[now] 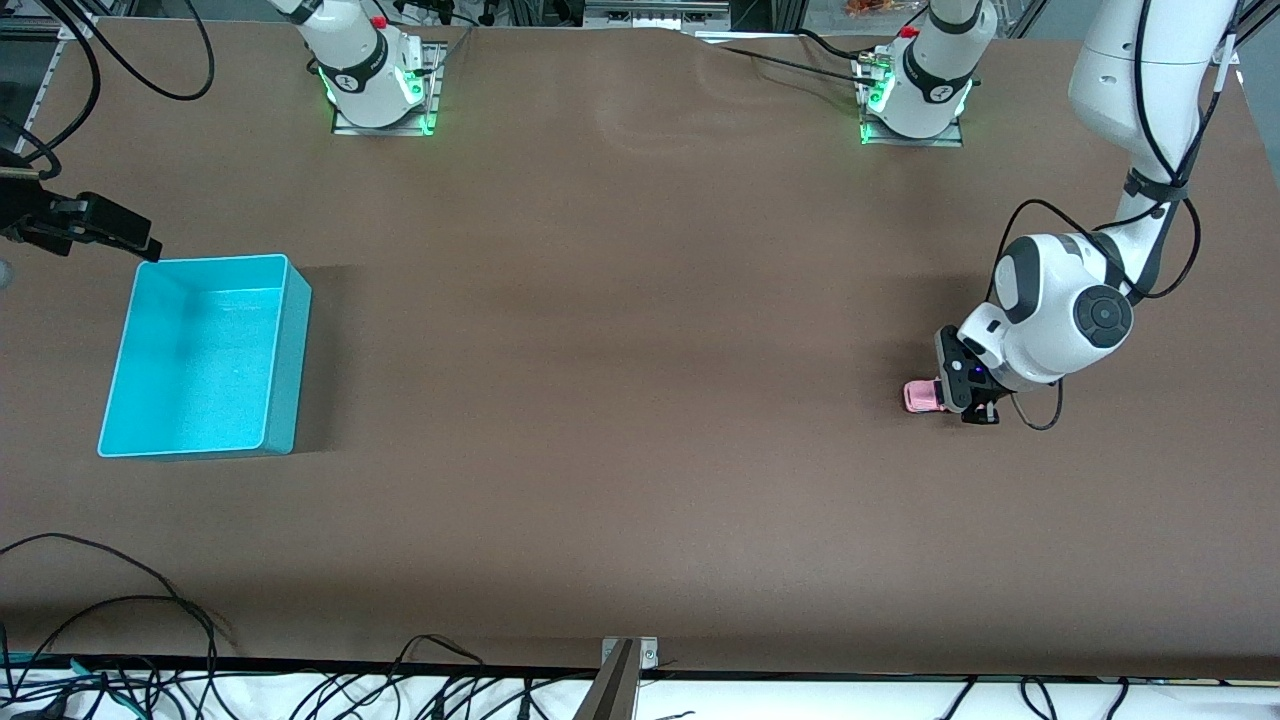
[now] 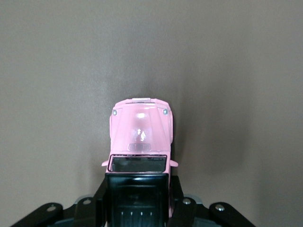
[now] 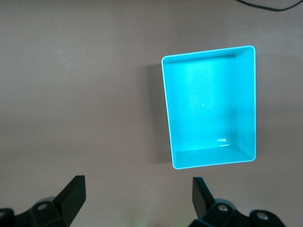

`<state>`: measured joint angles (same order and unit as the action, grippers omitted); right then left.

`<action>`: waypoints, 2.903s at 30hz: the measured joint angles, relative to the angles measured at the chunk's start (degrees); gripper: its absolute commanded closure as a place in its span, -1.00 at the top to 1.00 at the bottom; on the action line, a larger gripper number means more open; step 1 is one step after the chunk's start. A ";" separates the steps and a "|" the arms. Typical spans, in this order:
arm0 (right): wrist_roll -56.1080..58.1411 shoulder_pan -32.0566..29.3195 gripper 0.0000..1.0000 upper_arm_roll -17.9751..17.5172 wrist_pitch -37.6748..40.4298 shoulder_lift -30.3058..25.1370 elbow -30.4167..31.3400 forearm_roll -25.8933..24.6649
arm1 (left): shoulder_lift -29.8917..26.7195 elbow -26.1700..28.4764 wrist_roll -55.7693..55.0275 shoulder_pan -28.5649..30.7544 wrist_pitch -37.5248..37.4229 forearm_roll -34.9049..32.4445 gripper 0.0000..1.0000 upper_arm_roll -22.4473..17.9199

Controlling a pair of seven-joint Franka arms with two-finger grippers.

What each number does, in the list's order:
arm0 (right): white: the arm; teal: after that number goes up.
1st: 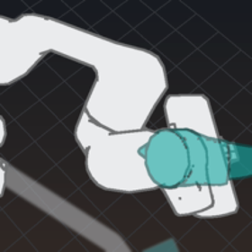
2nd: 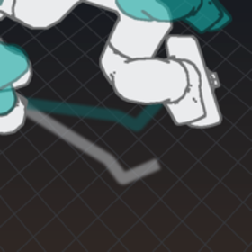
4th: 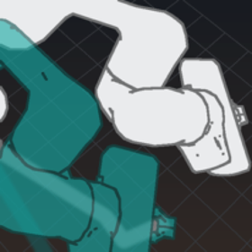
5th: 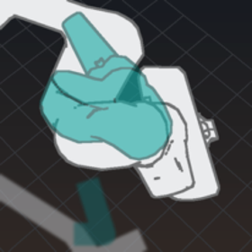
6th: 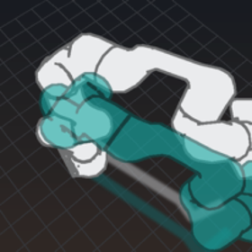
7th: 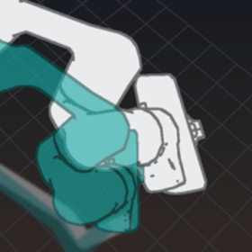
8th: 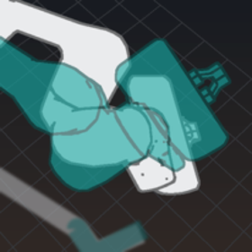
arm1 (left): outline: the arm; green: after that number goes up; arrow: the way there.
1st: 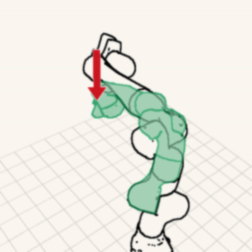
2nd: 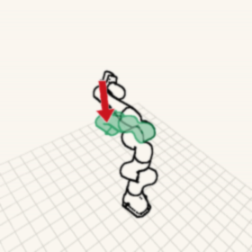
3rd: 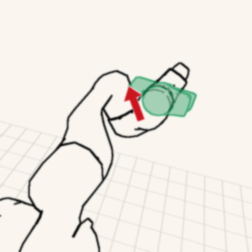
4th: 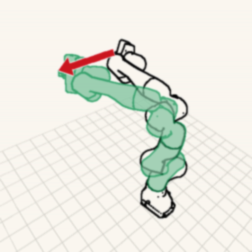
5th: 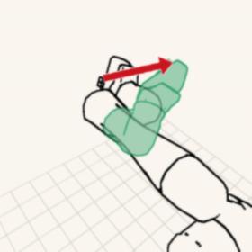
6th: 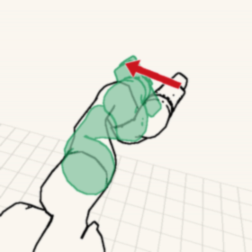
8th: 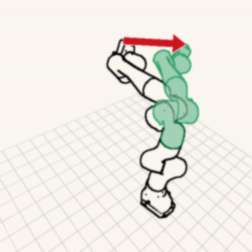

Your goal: Wind and store pink jeep toy

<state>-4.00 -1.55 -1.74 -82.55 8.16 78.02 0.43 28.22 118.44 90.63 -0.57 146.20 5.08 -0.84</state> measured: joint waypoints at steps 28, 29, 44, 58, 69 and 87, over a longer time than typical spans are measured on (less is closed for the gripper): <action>-0.03 -0.01 1.00 0.01 -0.80 0.09 0.00 0.01 | 0.22 0.00 11.52 1.80 0.71 0.12 -1.00 -4.40; -0.03 -0.02 1.00 0.01 -0.85 0.11 0.00 0.01 | 0.25 -0.01 12.01 2.02 0.80 0.12 -1.00 -4.48; -0.03 -0.02 1.00 0.01 -1.10 0.16 0.00 0.01 | 0.77 -0.41 17.93 7.04 2.05 0.36 -1.00 -4.95; -0.03 -0.01 1.00 0.01 -2.02 0.25 0.00 0.01 | 1.29 -1.17 21.60 11.74 2.52 0.36 -1.00 -4.96; -0.02 -0.04 1.00 0.02 -2.12 0.38 0.00 0.01 | 1.36 -1.22 22.37 12.25 2.54 1.82 1.00 -5.61; -0.03 -0.20 1.00 0.06 -3.49 2.10 0.06 0.01 | 0.96 -4.11 22.12 10.30 -5.46 4.81 1.00 -5.62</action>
<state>-4.03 -1.75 -1.67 -86.04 10.26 78.08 0.44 29.18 114.33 112.76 9.73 140.74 9.89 -6.47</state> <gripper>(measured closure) 0.000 0.000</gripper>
